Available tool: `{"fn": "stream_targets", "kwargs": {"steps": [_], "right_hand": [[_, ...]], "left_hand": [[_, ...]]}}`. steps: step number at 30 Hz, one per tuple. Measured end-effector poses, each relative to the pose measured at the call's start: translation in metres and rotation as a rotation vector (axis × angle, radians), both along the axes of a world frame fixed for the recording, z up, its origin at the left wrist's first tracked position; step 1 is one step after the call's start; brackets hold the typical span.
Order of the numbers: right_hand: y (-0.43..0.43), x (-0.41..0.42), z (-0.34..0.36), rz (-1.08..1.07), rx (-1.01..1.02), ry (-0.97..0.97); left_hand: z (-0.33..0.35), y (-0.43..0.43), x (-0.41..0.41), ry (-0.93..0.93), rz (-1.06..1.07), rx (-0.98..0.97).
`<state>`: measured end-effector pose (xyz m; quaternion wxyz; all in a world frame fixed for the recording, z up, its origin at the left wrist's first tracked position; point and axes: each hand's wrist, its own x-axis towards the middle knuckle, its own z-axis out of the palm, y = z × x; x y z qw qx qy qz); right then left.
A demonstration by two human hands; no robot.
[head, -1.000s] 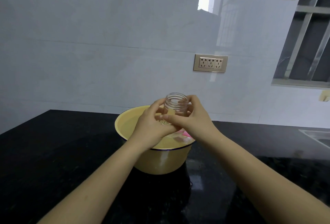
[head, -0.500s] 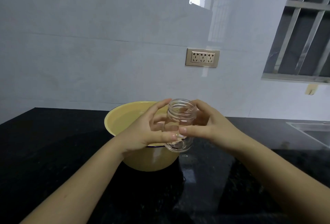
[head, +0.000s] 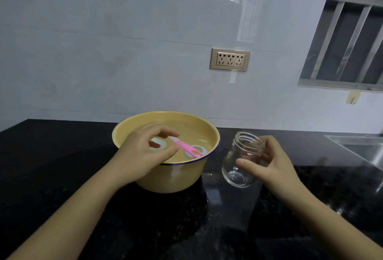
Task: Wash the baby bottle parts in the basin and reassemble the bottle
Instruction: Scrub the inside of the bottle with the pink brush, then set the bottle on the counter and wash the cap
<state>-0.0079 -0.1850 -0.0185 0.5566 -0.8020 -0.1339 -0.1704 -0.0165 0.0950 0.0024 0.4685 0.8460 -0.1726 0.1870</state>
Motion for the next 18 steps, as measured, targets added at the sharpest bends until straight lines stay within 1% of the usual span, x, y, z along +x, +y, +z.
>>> {"fn": "stream_targets", "kwargs": {"steps": [3, 8, 13, 18], "right_hand": [[-0.001, 0.002, -0.018, -0.060, -0.051, 0.031], [0.008, 0.008, -0.043, -0.089, -0.252, 0.064], [0.016, 0.009, -0.051, -0.154, -0.422, 0.110], [0.020, 0.009, -0.050, -0.217, -0.452, 0.155]], "left_hand": [[-0.005, 0.000, 0.001, -0.011, 0.011, 0.061], [-0.008, -0.001, 0.003, -0.018, 0.017, 0.079], [-0.008, 0.001, 0.002, 0.014, 0.003, 0.103], [-0.007, 0.004, 0.004, 0.024, 0.023, 0.117]]}}
